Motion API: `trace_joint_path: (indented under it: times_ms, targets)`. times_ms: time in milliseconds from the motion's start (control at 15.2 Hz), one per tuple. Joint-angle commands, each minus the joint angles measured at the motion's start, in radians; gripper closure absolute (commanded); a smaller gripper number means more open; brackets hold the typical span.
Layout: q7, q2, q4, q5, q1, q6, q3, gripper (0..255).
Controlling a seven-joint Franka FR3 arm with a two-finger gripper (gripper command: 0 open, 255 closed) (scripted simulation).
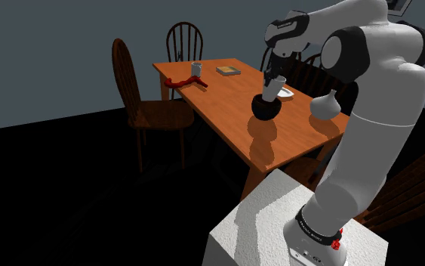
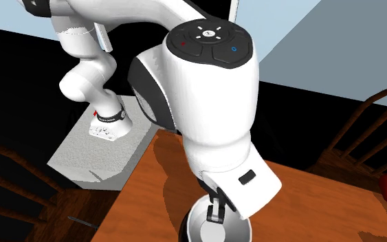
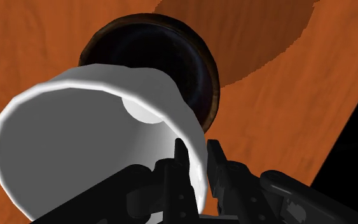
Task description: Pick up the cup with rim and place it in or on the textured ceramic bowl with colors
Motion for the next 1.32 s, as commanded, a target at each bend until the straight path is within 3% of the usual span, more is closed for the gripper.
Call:
trace_joint_path:
  times_ms: [0,462,528,858,1122,1254]
  targets:
    - [-0.004,0.004,-0.010,0.004,-0.002,0.014,0.000,255]
    - [-0.004,0.004,-0.010,0.004,-0.002,0.014,0.000,255]
    - [-0.005,0.004,-0.010,0.004,-0.002,0.014,0.000,0]
    - [-0.005,0.004,-0.010,0.004,-0.002,0.014,0.000,0]
    - [0.017,-0.040,0.064,-0.029,0.005,-0.096,-0.008,0]
    - [0.017,-0.040,0.064,-0.029,0.005,-0.096,-0.008,0]
